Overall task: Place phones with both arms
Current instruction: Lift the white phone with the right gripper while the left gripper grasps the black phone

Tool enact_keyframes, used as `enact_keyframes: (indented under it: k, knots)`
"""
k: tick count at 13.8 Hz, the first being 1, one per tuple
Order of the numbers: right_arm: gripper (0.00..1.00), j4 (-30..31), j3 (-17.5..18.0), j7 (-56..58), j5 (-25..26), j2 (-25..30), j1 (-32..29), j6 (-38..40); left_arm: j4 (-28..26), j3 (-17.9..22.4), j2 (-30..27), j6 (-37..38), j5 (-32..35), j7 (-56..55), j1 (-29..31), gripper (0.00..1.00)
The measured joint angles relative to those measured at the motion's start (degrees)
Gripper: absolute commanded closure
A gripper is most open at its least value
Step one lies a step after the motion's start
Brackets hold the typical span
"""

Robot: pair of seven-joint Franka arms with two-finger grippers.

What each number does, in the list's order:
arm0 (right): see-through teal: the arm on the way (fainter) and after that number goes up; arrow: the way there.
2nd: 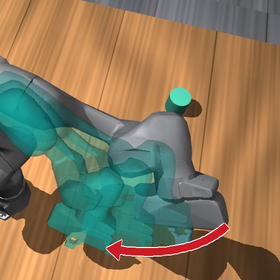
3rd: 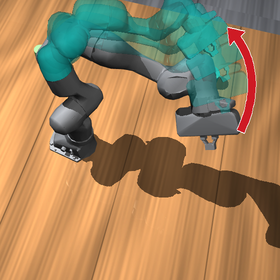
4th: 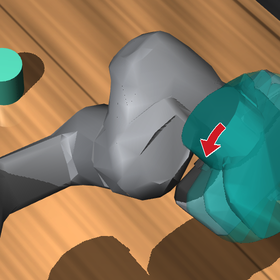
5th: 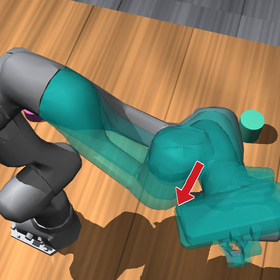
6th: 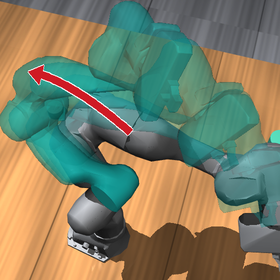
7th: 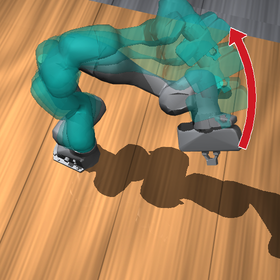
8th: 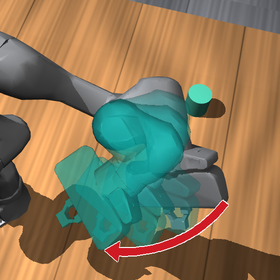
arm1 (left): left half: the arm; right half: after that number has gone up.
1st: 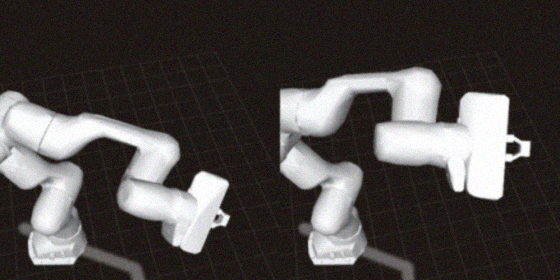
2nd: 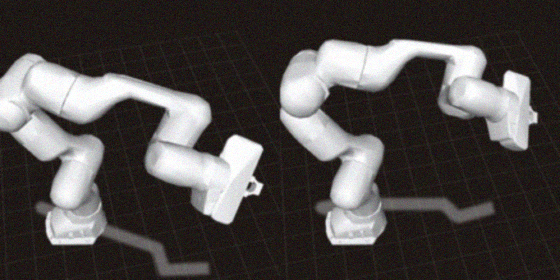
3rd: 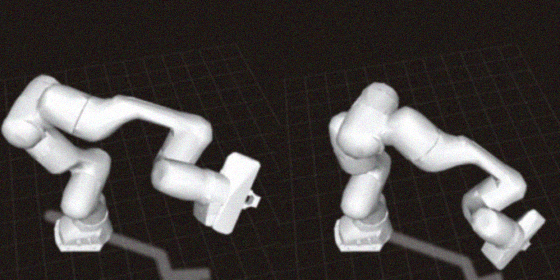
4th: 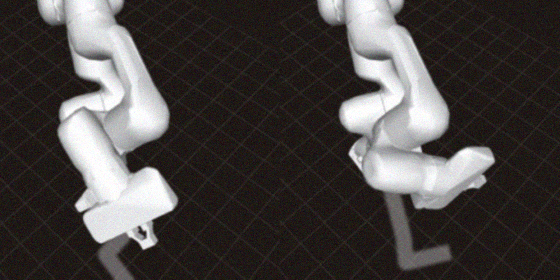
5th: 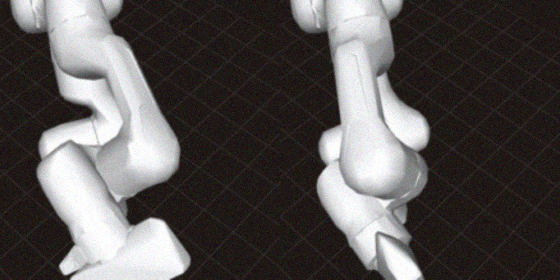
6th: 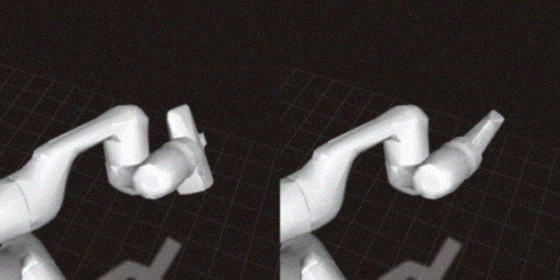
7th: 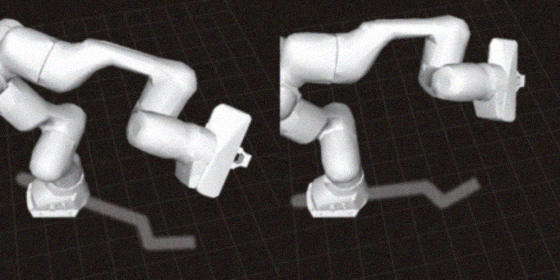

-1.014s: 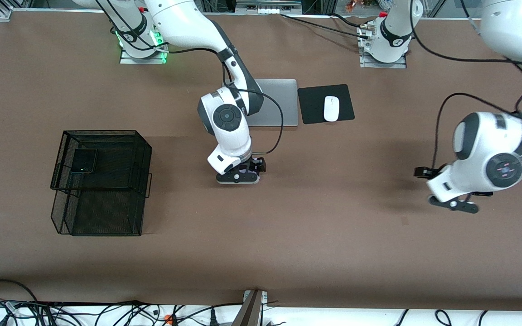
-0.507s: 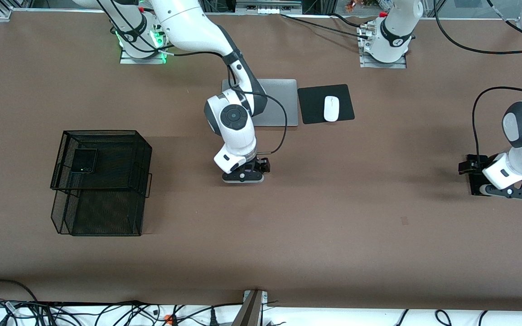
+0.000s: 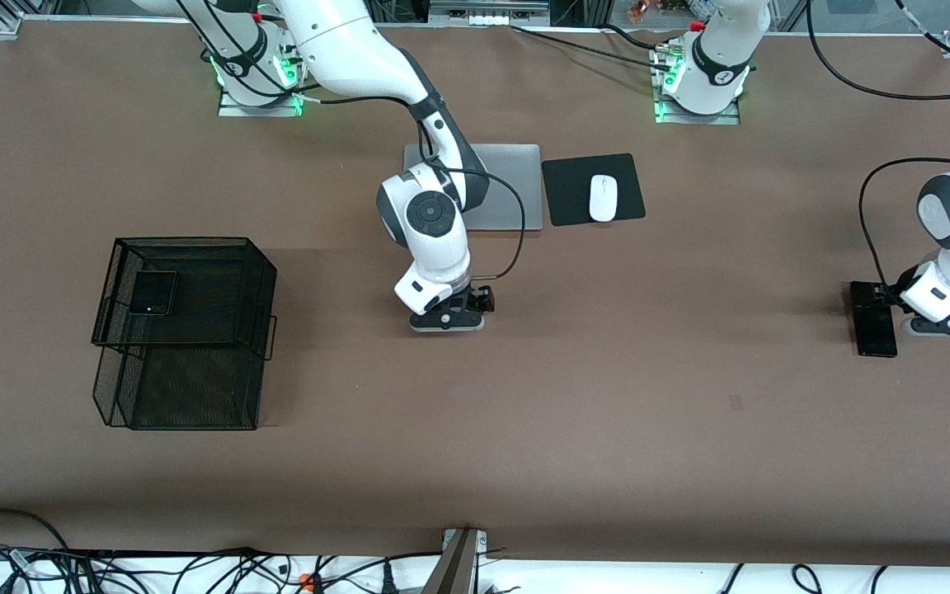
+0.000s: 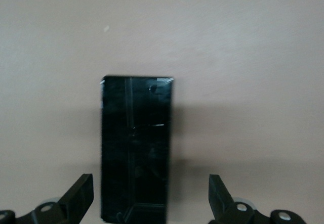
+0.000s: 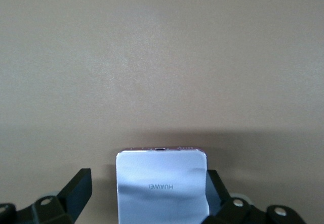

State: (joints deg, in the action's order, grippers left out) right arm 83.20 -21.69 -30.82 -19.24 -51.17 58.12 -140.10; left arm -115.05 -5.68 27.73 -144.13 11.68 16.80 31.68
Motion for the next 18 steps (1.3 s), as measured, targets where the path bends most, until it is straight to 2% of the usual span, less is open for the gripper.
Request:
enact_keyframes:
  k: [6, 11, 13, 14, 15, 16, 18]
  knots:
    - [0.01, 0.0, 0.0, 1.6, 0.1, -0.4, 0.0, 0.0, -0.1, -0.2, 6.0, -8.5, 0.0, 0.1, 1.7, 0.0]
    - [0.01, 0.0, 0.0, 1.9, 1.3, -1.3, 0.2, 0.0, 0.1, -0.5, 6.7, -9.2, 0.0, 0.1, 2.4, 0.0]
    - [0.05, 0.0, 0.0, 1.9, 1.7, -1.6, 0.3, 0.0, 0.2, -0.6, 6.9, -9.2, 0.0, 0.1, 2.8, 0.25]
    - [0.34, 0.0, 0.0, 1.9, 1.7, -1.7, 0.3, 0.0, 0.3, -0.6, 7.0, -9.2, -0.3, 0.0, 2.9, 0.37]
    - [0.74, 0.0, 0.0, 2.0, 1.7, -1.8, 0.3, 0.0, 0.5, -0.6, 6.9, -9.1, -0.9, 0.0, 2.9, 0.53]
    - [1.0, 0.1, 0.0, 2.1, 1.7, -1.8, 0.3, 0.0, 0.6, -0.6, 6.7, -8.9, -2.0, 0.0, 3.0, 0.65]
    - [1.0, 0.0, -0.1, 2.3, 1.7, -1.7, 0.3, -0.1, 0.6, -0.6, 6.7, -8.9, -3.4, 0.0, 3.1, 0.86]
